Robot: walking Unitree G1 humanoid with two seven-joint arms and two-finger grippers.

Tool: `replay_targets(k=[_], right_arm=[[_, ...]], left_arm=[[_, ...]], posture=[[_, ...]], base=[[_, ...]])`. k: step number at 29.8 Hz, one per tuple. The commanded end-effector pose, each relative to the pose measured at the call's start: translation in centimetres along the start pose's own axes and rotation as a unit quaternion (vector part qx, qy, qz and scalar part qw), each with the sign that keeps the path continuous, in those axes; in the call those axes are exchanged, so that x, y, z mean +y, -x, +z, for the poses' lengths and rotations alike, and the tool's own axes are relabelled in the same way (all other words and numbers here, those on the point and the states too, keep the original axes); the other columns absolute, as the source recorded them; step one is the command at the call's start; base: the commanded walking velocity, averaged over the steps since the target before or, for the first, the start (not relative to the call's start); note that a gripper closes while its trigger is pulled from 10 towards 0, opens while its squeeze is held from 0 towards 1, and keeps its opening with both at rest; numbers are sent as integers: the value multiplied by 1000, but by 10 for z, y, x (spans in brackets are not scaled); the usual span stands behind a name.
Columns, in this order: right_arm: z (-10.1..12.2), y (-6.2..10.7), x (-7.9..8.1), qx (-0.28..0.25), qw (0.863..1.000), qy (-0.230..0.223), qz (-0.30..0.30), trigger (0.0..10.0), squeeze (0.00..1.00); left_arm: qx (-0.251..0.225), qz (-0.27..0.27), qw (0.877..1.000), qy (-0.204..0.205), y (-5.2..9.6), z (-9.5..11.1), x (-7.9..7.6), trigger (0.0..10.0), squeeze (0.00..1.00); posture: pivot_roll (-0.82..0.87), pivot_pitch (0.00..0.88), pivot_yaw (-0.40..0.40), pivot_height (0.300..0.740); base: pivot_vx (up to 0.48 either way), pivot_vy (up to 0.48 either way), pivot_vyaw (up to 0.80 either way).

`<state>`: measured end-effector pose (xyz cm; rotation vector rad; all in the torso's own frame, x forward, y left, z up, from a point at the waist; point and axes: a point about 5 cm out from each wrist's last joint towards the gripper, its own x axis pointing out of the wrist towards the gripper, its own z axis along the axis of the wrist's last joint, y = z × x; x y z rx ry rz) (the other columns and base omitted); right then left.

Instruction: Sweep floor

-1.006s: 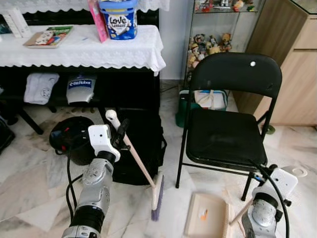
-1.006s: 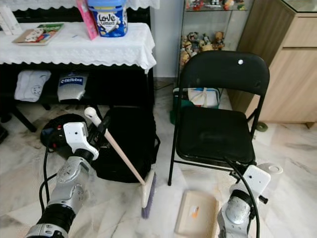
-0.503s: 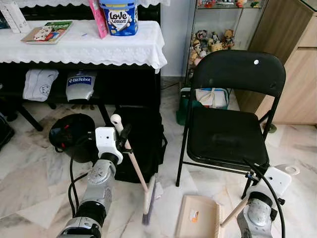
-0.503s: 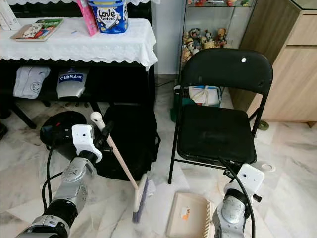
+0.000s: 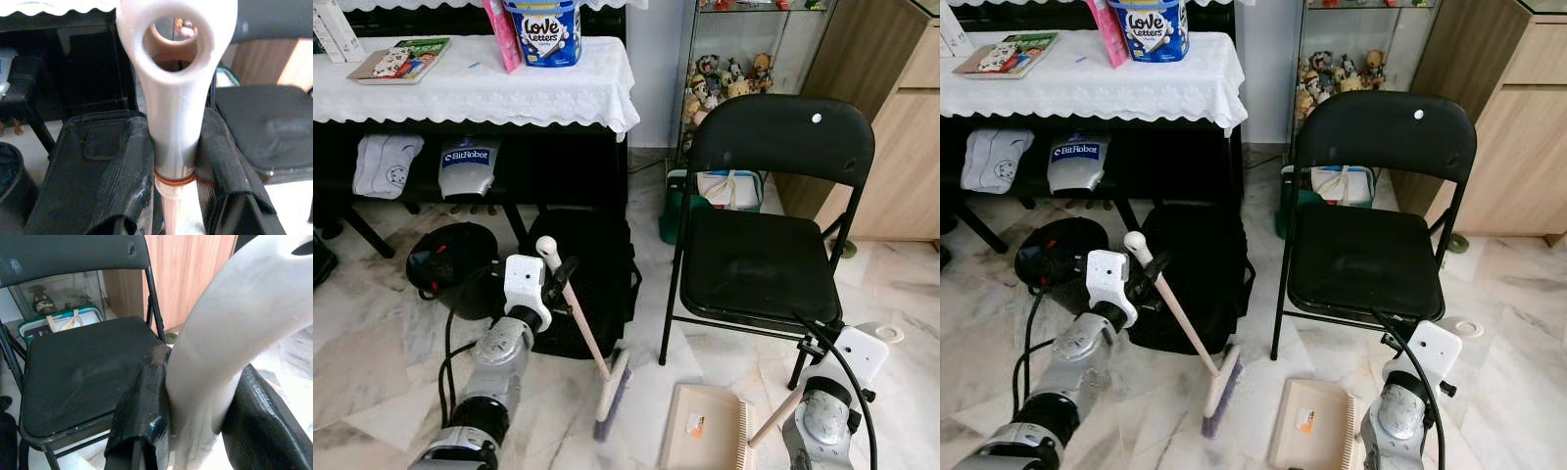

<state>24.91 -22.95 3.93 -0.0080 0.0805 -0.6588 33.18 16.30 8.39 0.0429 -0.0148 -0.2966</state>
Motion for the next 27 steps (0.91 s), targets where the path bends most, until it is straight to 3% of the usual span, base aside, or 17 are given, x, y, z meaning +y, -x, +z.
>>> replay_targets(k=[1, 9, 16, 27], right_arm=[[4, -1, 3, -4, 1000, -8, 2, 10000, 0], [4, -2, 6, 0, 1000, -11, 6, 10000, 0], [4, -4, 11, 5, 1000, -14, 14, 10000, 0], [3, -4, 12, 8, 1000, -19, 17, 10000, 0]], left_arm=[[40, -12, 999, -34, 10, -10, 9, 10000, 0], [52, -35, 996, -58, 21, -8, 21, 10000, 0], [76, -104, 988, -85, 26, 1, 27, 10000, 0], [75, -141, 984, -80, 27, 10, 29, 10000, 0]], posture=[[-64, 152, 38, 740], [-56, 151, 38, 740], [-43, 136, 39, 740], [-39, 123, 42, 740]], base=[[0, 0, 0], [0, 0, 0], [0, 0, 0], [0, 0, 0]])
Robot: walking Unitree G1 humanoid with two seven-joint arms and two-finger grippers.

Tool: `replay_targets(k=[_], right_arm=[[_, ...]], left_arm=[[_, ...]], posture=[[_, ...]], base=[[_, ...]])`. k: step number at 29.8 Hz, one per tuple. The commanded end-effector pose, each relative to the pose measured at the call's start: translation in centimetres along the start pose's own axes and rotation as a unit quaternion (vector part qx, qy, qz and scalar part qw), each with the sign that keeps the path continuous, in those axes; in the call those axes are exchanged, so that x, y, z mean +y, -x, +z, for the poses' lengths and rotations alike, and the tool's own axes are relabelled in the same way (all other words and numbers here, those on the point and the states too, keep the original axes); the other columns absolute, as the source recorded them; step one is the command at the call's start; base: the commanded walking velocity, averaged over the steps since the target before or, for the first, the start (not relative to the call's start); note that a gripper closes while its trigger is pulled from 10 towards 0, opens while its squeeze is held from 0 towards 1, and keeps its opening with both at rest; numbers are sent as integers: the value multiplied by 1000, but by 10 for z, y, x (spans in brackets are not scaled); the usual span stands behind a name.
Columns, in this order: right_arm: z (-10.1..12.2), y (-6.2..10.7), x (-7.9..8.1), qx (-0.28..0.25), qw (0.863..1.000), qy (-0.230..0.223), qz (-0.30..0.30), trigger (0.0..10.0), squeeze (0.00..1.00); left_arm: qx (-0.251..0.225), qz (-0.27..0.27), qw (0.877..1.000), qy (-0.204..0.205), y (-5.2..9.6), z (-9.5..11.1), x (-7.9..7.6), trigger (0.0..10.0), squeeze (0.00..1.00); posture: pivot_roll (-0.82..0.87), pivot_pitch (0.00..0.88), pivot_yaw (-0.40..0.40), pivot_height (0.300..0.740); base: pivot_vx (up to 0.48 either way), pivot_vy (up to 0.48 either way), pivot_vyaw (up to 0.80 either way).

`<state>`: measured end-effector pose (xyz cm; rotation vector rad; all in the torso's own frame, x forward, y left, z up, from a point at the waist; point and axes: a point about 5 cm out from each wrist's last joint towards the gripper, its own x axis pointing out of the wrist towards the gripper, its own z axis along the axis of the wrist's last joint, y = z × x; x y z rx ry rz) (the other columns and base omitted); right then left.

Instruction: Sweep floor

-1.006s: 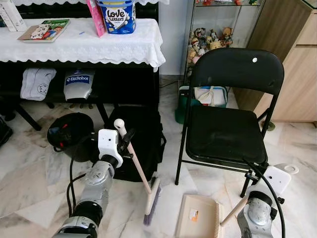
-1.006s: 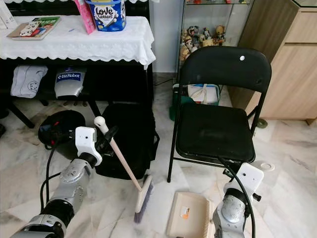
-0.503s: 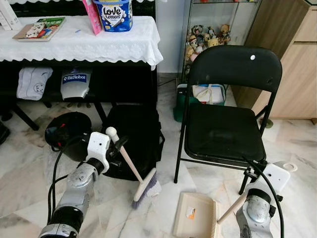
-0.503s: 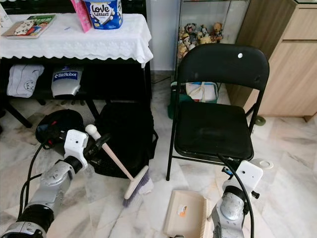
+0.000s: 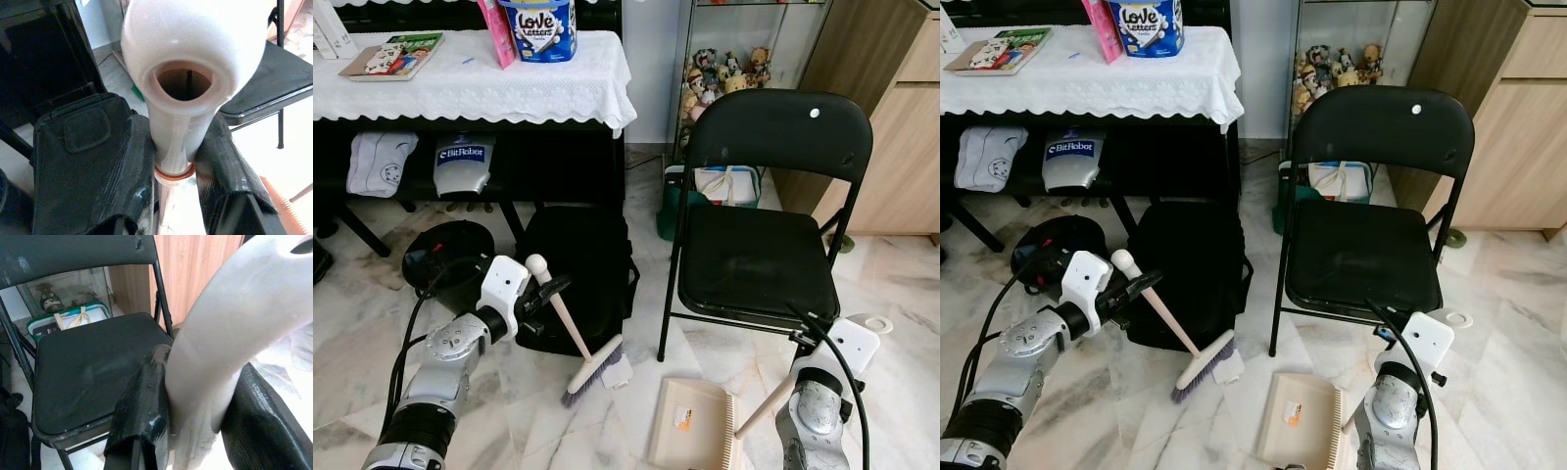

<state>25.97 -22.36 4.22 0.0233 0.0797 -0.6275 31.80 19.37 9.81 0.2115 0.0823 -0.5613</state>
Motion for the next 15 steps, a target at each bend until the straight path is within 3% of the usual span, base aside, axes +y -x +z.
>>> replay_targets(k=[1, 7, 15], right_arm=[[-1, 0, 1, 3, 1000, -5, 1, 10000, 0], [-2, -1, 3, 5, 1000, -7, 4, 10000, 0], [-2, -2, 3, 7, 1000, -8, 5, 10000, 0]], left_arm=[[19, -9, 1000, -3, 5, -4, 1, 10000, 0], [28, -65, 997, 23, 13, -3, -1, 10000, 0], [42, -73, 996, 23, 21, 0, 7, 10000, 0]], posture=[[-39, 123, 42, 740], [-35, 108, 41, 740], [-31, 103, 39, 740]], base=[[0, 0, 0], [0, 0, 0], [0, 0, 0]])
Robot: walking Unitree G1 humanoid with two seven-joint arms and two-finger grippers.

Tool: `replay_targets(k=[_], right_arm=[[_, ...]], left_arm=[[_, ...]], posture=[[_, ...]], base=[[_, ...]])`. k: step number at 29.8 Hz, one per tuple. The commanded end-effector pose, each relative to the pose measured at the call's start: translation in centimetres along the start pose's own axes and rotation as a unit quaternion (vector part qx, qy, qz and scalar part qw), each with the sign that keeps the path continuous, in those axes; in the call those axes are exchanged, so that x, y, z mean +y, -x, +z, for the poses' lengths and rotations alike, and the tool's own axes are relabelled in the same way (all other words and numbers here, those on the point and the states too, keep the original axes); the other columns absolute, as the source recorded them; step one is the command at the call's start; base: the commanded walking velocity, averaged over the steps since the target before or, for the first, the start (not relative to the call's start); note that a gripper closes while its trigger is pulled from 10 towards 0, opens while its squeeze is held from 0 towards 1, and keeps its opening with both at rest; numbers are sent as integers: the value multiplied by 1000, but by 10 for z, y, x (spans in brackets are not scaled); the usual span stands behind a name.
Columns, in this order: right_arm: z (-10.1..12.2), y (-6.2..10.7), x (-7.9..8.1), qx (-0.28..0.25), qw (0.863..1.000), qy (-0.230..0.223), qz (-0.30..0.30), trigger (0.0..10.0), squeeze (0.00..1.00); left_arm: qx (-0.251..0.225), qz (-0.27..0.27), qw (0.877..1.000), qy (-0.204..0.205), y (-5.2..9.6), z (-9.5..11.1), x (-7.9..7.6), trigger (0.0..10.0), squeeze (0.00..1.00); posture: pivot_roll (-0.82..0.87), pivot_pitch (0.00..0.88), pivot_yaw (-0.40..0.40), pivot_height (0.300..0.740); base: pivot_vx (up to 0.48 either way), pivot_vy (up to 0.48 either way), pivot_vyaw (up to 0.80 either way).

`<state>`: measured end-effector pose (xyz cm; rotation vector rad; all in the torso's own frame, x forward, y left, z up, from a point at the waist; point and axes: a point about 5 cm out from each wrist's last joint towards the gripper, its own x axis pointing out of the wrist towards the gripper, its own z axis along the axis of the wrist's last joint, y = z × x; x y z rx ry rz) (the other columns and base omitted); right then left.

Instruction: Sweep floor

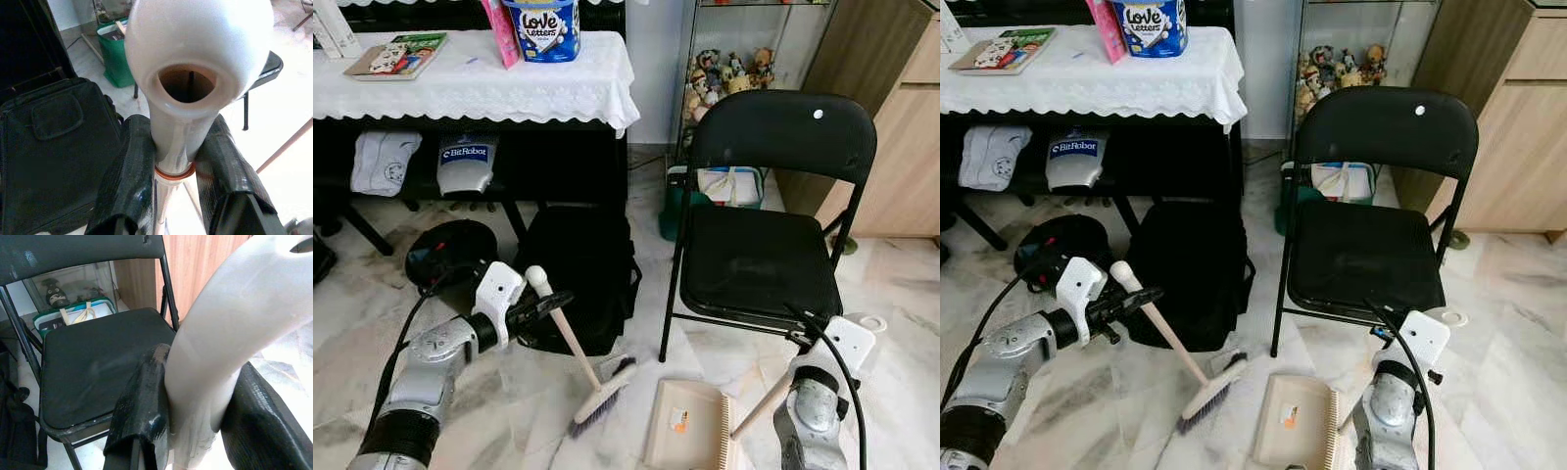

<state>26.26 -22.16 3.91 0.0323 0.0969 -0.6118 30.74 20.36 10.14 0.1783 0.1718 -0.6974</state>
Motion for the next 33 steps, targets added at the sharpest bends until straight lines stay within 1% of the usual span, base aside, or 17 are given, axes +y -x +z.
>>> replay_targets(k=[1, 10, 11, 14, 16, 17, 18, 20, 21, 23, 28, 30, 33], right_arm=[[1, -1, 0, -2, 1000, -7, -2, 10000, 0], [0, -1, 1, 0, 1000, -9, -2, 10000, 0], [0, -1, 0, 0, 1000, -9, -2, 10000, 0], [0, -2, 0, 0, 1000, -9, -2, 10000, 0], [0, -2, 1, 0, 1000, -9, -2, 10000, 0], [0, -1, 1, -1, 1000, -10, -1, 10000, 0], [0, -1, 1, -1, 1000, -10, -1, 10000, 0], [0, -1, 1, -1, 1000, -10, -1, 10000, 0], [0, -1, 1, -1, 1000, -10, -1, 10000, 0], [0, -1, 1, 0, 1000, -10, -2, 10000, 0], [-1, -1, 1, 0, 1000, -10, -1, 10000, 0], [-1, 0, 1, 1, 1000, -10, -1, 10000, 0], [-1, 0, 2, 1, 1000, -10, -1, 10000, 0]], left_arm=[[14, -2, 1000, 1, 8, -1, 4, 10000, 0], [21, -7, 1000, 0, 14, 1, 7, 10000, 0], [-2, 6, 1000, 8, 17, 10, 12, 10000, 0], [-41, 14, 999, 26, 18, 24, 15, 10000, 0], [-47, 14, 998, 31, 18, 26, 15, 10000, 0], [-68, 16, 997, 43, 18, 33, 16, 10000, 0], [-68, 16, 997, 43, 18, 33, 16, 10000, 0], [-105, 15, 992, 65, 15, 45, 16, 10000, 0], [-110, 13, 992, 68, 15, 46, 15, 10000, 0], [-119, 11, 990, 75, 14, 49, 14, 10000, 0], [-117, 9, 990, 78, 9, 48, 9, 10000, 0], [-126, 25, 989, 71, 3, 49, 4, 10000, 0], [-127, 43, 989, 57, -2, 48, 1, 10000, 0]], posture=[[-31, 103, 39, 740], [-27, 106, 38, 740], [-27, 108, 37, 740], [-24, 109, 36, 740], [-24, 109, 36, 740], [-26, 111, 37, 740], [-26, 111, 37, 740], [-28, 113, 36, 740], [-28, 113, 36, 740], [-28, 116, 37, 740], [-28, 119, 38, 740], [-30, 122, 39, 740], [-31, 124, 40, 740]], base=[[0, 0, 0], [0, 0, 0], [0, 0, 0], [0, 0, 0], [0, 0, 0], [0, 0, 0], [0, 0, 0], [0, 0, 0], [0, 0, 0], [0, 0, 0], [0, 0, 0], [0, 0, 0], [0, 0, 0]])
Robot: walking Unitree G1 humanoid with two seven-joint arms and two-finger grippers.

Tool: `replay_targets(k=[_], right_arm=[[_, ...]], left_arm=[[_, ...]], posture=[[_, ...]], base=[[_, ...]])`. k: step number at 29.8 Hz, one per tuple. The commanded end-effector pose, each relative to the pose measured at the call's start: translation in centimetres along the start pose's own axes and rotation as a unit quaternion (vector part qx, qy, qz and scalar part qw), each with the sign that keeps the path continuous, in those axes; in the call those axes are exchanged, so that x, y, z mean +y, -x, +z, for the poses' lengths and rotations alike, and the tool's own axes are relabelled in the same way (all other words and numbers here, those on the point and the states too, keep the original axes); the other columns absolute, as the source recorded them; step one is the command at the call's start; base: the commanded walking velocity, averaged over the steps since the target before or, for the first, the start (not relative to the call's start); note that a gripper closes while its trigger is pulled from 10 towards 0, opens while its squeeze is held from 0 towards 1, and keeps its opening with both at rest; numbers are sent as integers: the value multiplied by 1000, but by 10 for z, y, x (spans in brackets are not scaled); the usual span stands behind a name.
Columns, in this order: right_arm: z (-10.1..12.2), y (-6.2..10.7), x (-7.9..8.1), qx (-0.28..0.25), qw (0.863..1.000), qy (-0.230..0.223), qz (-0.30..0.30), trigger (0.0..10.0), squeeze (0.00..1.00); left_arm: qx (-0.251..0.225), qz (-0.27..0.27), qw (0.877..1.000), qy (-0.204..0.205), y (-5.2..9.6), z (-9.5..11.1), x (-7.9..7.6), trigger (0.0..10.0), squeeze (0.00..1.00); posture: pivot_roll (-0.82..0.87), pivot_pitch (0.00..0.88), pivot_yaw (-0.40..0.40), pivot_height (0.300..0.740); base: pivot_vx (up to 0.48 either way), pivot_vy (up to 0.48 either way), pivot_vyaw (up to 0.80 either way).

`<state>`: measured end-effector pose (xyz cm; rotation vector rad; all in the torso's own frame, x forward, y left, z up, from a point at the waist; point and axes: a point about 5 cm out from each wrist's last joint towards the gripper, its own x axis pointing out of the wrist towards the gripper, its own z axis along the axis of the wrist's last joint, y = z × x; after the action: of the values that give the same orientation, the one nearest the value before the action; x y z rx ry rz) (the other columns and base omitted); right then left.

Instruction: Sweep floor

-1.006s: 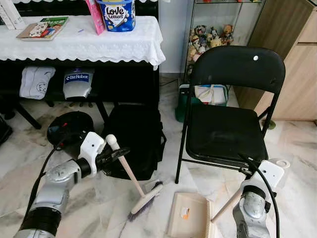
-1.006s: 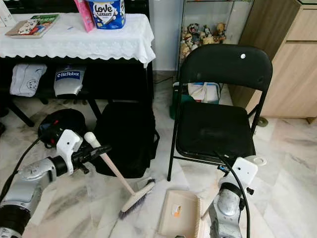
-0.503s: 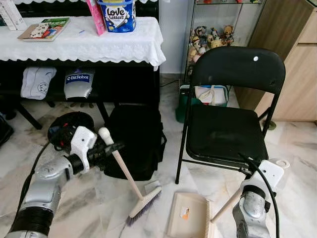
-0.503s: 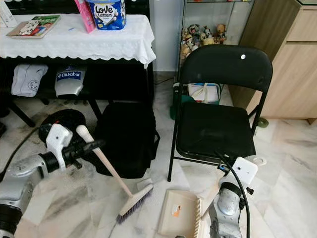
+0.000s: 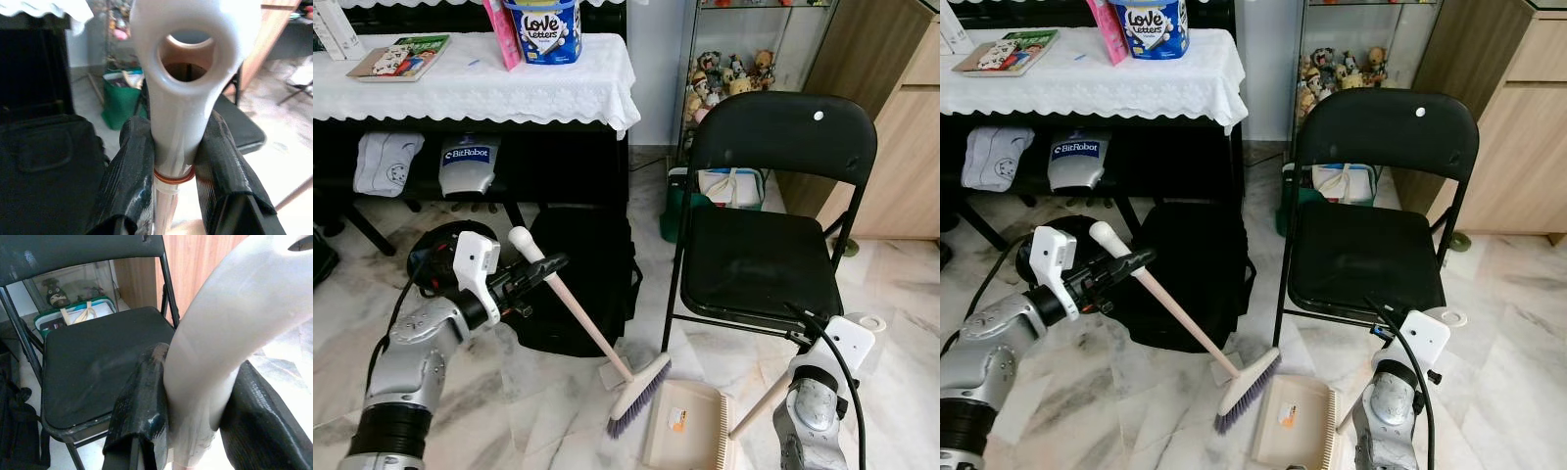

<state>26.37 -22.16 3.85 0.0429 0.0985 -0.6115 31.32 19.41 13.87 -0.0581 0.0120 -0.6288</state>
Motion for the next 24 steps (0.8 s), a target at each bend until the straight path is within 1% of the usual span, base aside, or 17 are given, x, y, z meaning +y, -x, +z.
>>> replay_targets(k=[1, 2, 4, 5, 10, 18, 20, 23, 24], right_arm=[[0, 1, 1, -2, 1000, -6, -1, 10000, 0], [0, 1, 1, -1, 1000, -6, -1, 10000, 0], [-1, 2, 1, -1, 1000, -6, -2, 10000, 0], [-1, 2, 1, 0, 1000, -6, -2, 10000, 0], [-1, 2, 1, 0, 1000, -6, -5, 10000, 0], [-1, 3, 2, 0, 1000, -8, -6, 10000, 0], [-1, 3, 2, 0, 1000, -9, -6, 10000, 0], [-2, 3, 3, 0, 1000, -9, -7, 10000, 0], [-2, 3, 3, 0, 1000, -10, -7, 10000, 0]], left_arm=[[-19, 8, 999, -31, -3, 8, -2, 10000, 0], [-21, 15, 999, -43, -7, 6, -5, 10000, 0], [-25, 22, 998, -50, -10, 5, -8, 10000, 0], [-19, 24, 998, -61, -11, 3, -10, 10000, 0], [-10, 21, 998, -64, -13, -3, -13, 10000, 0], [-19, 63, 991, -118, -19, -9, -17, 10000, 0], [-24, 71, 990, -121, -20, -10, -18, 10000, 0], [-44, 113, 985, -120, -22, -10, -17, 10000, 0], [-49, 118, 985, -117, -22, -9, -17, 10000, 0]], posture=[[-31, 124, 40, 740], [-32, 125, 41, 740], [-34, 127, 42, 740], [-34, 129, 44, 740], [-37, 133, 49, 740], [-34, 136, 54, 740], [-33, 138, 55, 740], [-36, 135, 56, 740], [-38, 135, 56, 740]], base=[[0, 0, 0], [0, 0, 0], [0, 0, 0], [0, 0, 0], [0, 0, 0], [0, 0, 0], [0, 0, 0], [0, 0, 0], [0, 0, 0]])
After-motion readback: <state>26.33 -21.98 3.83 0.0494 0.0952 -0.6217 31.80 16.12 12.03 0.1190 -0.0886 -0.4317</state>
